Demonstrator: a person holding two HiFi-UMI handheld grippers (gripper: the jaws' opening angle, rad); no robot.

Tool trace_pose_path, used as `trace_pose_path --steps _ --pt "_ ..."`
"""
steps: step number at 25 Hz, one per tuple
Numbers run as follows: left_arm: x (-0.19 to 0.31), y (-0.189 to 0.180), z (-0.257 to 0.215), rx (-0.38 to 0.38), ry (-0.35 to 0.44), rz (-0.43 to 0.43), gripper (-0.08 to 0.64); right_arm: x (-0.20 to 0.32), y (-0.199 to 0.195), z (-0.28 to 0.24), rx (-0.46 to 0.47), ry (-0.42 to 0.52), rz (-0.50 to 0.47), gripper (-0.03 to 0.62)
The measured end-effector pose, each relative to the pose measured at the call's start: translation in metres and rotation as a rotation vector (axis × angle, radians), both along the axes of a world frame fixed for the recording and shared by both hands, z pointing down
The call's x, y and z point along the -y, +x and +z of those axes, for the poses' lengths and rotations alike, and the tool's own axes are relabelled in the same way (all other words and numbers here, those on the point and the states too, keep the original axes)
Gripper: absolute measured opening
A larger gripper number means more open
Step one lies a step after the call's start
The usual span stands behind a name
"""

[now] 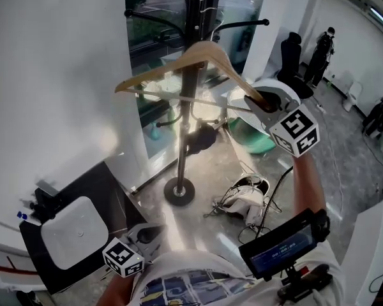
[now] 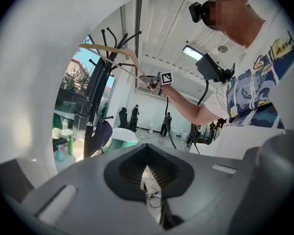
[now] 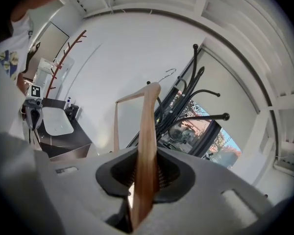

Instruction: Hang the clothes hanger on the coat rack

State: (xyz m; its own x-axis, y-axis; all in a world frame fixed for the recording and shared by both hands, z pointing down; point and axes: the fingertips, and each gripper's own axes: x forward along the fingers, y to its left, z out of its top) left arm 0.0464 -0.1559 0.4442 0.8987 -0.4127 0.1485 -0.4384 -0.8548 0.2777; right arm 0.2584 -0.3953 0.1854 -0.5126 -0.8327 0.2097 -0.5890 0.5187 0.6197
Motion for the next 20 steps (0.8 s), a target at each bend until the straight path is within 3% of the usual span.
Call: trace_pose_path --steps 11,20 --pt "0.015 0.023 -0.009 -0.016 0.016 -0.042 0.002 0.066 0.031 -0.105 0.138 -0.011 -0.054 0.061" --pt "0.021 0.022 -0.010 -0.031 0.024 -0.126 0.002 0.117 0.008 -0.123 0.058 -0.078 -0.134 0.061"
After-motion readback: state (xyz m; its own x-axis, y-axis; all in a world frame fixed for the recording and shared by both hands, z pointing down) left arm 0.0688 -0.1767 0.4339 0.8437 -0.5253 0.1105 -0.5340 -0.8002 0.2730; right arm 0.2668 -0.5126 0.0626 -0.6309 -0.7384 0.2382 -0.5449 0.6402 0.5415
